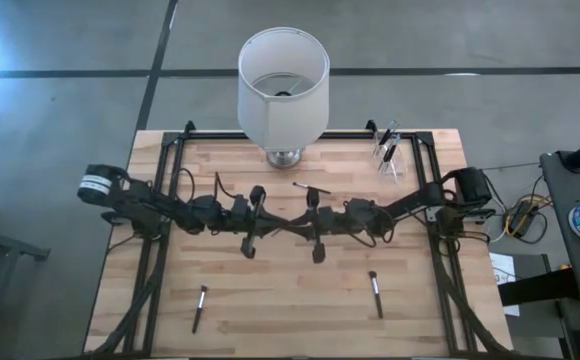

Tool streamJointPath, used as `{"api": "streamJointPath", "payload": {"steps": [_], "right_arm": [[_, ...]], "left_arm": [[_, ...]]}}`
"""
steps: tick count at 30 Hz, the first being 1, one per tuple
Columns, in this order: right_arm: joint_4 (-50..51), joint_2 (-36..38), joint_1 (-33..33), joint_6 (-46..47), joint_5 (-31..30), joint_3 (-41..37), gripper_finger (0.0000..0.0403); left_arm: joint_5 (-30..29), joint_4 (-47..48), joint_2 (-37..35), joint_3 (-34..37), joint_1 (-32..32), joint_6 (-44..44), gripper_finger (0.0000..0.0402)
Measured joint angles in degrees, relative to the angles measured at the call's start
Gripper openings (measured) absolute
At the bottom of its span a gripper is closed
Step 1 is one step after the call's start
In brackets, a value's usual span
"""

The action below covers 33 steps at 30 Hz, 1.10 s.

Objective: Put items in baskets/containers
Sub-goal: Put the eye groomer brush into the transparent organizer

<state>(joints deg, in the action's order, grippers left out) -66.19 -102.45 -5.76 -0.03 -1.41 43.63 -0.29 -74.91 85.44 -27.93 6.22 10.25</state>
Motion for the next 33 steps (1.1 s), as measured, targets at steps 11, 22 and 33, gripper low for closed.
{"api": "streamJointPath", "payload": {"steps": [11, 22, 33], "right_arm": [[15.58, 13.06, 0.46, -0.46, -8.51, -3.84, 0.0013], [41.15, 39.13, 1.75, 3.53, -33.10, -11.93, 0.0012], [65.03, 61.06, 15.91, 16.38, -46.73, -18.91, 0.0012]], "left_arm": [[-3.62, 14.36, -8.86, 0.72, -0.04, -2.42, 0.0027], [-7.89, 18.75, -20.31, 10.27, -1.06, -7.14, 0.0039], [-9.49, 16.46, -23.51, 15.20, -2.78, -5.81, 0.0001]]}}
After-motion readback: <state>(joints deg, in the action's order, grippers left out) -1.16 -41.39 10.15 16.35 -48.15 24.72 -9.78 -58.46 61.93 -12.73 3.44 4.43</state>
